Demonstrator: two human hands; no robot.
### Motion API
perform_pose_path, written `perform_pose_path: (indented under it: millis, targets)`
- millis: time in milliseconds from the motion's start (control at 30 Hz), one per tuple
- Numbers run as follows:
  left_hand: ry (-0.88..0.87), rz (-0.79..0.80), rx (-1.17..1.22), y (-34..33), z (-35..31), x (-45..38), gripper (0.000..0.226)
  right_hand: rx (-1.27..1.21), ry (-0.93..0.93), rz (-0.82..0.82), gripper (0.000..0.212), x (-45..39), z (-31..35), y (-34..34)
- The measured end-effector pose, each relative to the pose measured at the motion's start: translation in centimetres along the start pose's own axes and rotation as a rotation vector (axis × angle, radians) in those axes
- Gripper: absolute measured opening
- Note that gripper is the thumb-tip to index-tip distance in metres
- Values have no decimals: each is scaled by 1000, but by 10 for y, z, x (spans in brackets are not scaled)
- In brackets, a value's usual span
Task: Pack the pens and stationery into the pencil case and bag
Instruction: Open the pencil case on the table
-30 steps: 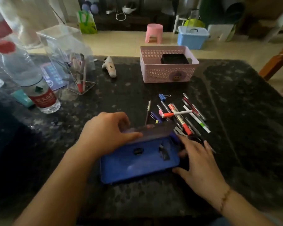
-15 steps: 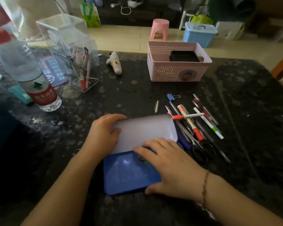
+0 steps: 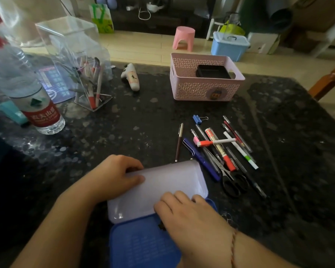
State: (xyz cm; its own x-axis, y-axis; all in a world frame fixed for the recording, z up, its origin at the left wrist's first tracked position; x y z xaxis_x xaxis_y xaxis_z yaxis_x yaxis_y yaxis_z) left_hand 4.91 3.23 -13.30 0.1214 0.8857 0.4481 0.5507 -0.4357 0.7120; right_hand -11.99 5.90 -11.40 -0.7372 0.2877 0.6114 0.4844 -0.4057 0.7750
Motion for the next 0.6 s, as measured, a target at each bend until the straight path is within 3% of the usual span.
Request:
perform_pose_path:
  millis: [133,300,367,433,600]
  targets:
    - [23,57,4,-1,2,-1,12,-53,-11,-6,42,1,4,6]
    - [41,100,-9,-4,3,0,17,-42,-58,59,39,6,4,3]
    - [41,124,14,-3,3,1,18,-38,-61,-27,35,12,4,2]
    - [45,153,34,-2,5,4,17,14,-55,-227,29,19,1,0]
    - [36,189,87,3,7,11,16,91,10,-337,35,40,6,-14]
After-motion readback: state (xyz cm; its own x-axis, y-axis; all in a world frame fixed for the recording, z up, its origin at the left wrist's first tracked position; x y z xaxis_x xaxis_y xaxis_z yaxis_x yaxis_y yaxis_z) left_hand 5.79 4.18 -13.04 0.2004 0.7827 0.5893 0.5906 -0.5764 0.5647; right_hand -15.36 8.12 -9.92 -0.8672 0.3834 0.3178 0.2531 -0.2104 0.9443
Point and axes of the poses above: each hand's wrist, its own x-axis away from the middle knuckle, its own y-axis out of the back of the hand, z = x × y, the point moved 5 cm from there along -x, towards the middle knuckle, and after that the axes turned 14 degrees about z, right-handed, at the moved point
